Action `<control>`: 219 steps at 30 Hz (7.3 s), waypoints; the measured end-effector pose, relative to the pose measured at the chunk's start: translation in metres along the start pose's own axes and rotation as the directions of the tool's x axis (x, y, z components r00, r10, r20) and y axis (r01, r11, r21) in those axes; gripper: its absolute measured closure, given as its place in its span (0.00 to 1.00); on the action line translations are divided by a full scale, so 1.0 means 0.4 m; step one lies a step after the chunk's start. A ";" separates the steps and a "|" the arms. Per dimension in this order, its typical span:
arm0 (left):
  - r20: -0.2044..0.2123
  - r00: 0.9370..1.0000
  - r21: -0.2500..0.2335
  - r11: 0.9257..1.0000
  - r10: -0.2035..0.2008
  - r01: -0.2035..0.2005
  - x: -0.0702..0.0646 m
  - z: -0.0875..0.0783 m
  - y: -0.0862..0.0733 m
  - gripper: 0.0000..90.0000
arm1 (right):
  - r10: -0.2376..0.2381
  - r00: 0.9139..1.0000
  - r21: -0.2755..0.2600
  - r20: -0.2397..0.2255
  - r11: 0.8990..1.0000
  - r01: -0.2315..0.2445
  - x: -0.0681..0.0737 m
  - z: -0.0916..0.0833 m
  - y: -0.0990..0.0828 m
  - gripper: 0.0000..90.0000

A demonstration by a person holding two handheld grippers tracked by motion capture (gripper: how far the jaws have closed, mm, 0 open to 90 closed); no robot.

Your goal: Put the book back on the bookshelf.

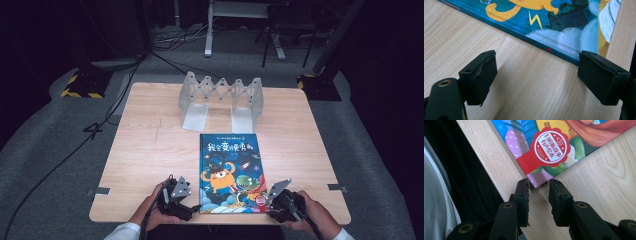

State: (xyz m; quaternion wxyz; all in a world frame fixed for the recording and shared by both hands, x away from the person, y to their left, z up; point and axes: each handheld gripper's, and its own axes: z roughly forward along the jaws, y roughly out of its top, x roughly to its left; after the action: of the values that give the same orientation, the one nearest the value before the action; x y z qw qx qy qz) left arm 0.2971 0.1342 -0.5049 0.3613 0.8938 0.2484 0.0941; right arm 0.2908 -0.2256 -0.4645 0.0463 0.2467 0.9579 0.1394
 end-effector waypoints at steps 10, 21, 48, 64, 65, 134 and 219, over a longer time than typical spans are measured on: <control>0.008 1.000 -0.007 1.000 -0.008 0.008 0.008 -0.005 -0.004 0.22 | 0.020 1.000 -0.212 -0.007 0.977 -0.021 0.000 0.007 -0.060 0.79; 0.005 1.000 -0.009 1.000 -0.017 0.017 0.006 -0.005 -0.004 0.22 | 0.029 0.999 -0.064 0.014 0.998 -0.028 0.014 0.001 -0.012 0.85; 0.010 0.999 -0.016 0.999 -0.047 0.047 0.013 -0.005 -0.002 0.21 | 0.007 1.000 -0.189 -0.001 0.982 -0.007 0.006 0.007 -0.046 0.86; -0.033 0.999 -0.003 0.999 -0.038 0.038 0.013 -0.005 -0.005 0.19 | 0.005 0.954 -0.553 -0.299 0.814 -0.178 -0.057 -0.002 -0.056 0.40; -0.032 0.999 -0.003 0.999 -0.038 0.038 0.013 -0.005 -0.005 0.19 | 0.005 0.951 -0.556 -0.310 0.810 -0.186 -0.066 -0.003 -0.053 0.40; 0.256 0.940 -0.050 0.968 -0.225 0.245 0.101 0.097 0.121 0.00 | -0.112 0.984 -0.749 -0.138 0.661 -0.030 -0.110 -0.026 0.059 0.57; 0.040 0.987 -0.402 0.907 0.156 -0.127 -0.053 -0.003 0.187 0.91 | 0.119 0.989 -0.792 0.094 0.610 0.002 -0.174 -0.047 -0.048 0.47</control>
State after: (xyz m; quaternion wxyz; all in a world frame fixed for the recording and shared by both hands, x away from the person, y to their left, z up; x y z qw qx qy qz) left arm 0.3068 0.0779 -0.4520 0.5366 0.8199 0.1454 0.1366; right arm 0.3397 -0.2799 -0.4506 0.2109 0.2411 0.7845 0.5310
